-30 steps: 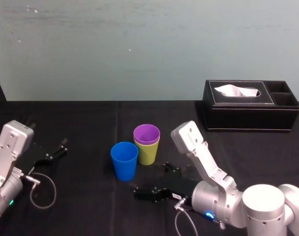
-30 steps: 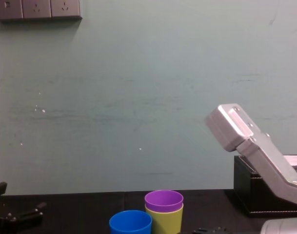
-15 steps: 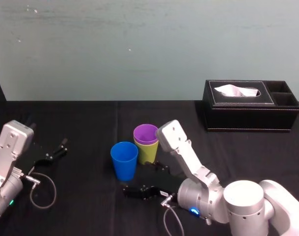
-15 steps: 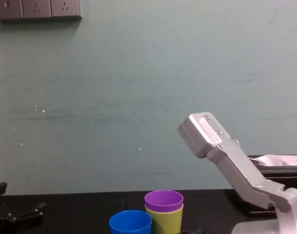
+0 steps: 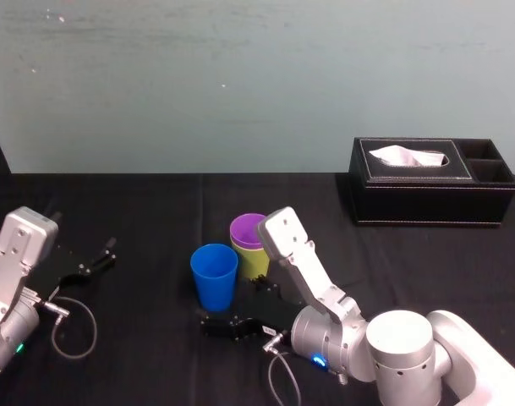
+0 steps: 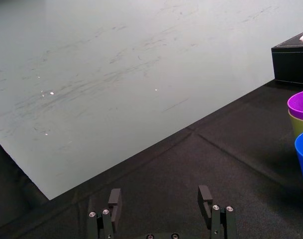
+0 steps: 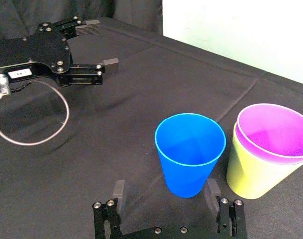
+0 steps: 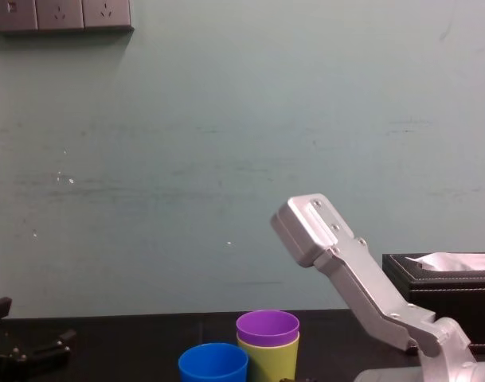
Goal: Stack the three plastic cups sequentially using one hand.
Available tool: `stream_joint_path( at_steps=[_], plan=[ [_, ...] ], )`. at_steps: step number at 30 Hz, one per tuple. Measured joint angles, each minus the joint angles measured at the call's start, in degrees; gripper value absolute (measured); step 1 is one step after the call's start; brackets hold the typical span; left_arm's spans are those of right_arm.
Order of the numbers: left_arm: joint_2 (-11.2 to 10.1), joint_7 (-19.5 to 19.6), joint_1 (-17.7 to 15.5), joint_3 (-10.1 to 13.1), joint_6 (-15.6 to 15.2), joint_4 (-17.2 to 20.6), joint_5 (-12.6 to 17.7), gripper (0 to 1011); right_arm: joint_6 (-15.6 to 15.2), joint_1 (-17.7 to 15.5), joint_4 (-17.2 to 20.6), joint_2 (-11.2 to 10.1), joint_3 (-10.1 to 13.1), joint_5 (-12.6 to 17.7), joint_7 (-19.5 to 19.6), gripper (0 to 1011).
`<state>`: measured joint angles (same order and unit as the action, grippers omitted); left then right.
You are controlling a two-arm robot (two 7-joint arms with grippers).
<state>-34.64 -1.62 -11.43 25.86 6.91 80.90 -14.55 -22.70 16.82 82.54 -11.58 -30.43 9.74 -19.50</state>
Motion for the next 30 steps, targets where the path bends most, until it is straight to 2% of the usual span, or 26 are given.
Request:
stream_joint_path(
  at_steps=[17, 30],
  plan=[
    [0.0, 0.0, 0.0, 0.0, 0.0, 0.0, 0.0, 1000, 1.9, 1.1, -3.4, 2.1, 0.5, -2.4, 0.5, 1004],
    [0.0, 0.0, 0.0, 0.0, 0.0, 0.0, 0.0, 1000, 3.7, 2.0, -6.2, 3.6, 1.1, -3.1, 0.5, 1004]
  ],
)
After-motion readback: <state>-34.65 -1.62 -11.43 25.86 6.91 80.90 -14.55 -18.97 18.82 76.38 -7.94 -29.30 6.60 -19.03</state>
